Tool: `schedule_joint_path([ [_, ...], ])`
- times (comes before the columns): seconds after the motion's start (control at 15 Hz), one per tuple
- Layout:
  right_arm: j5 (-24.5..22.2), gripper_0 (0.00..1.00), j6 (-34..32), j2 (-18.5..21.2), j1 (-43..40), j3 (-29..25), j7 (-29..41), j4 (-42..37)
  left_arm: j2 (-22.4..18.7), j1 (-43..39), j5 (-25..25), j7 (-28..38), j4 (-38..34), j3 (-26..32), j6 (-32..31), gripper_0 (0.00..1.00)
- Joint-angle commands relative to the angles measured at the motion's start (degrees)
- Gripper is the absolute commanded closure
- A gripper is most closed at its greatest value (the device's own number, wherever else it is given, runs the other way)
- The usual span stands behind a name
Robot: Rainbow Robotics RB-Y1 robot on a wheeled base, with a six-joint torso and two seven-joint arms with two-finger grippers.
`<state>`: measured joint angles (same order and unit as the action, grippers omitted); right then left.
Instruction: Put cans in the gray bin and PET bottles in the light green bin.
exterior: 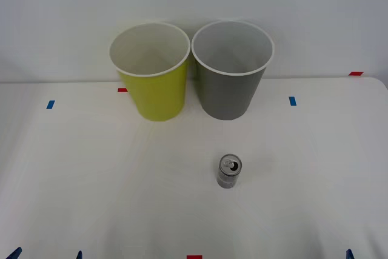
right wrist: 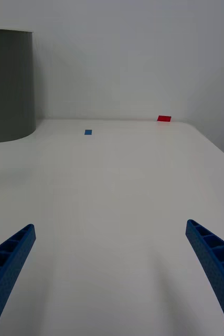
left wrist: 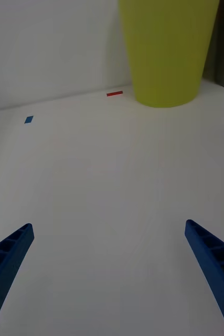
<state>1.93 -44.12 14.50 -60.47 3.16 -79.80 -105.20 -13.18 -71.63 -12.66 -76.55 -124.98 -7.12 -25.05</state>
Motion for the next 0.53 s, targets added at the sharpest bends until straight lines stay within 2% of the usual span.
schedule_joint_path([
  [0.07,0.00,0.00,0.00,0.00,0.00,0.00,0.00,0.00,0.00,0.00,0.00,0.00,0.00,0.00,0.00,0.00],
  [0.53,0.00,0.00,0.00,0.00,0.00,0.00,0.00,0.00,0.00,0.00,0.00,0.00,0.00,0.00,0.00,0.00],
])
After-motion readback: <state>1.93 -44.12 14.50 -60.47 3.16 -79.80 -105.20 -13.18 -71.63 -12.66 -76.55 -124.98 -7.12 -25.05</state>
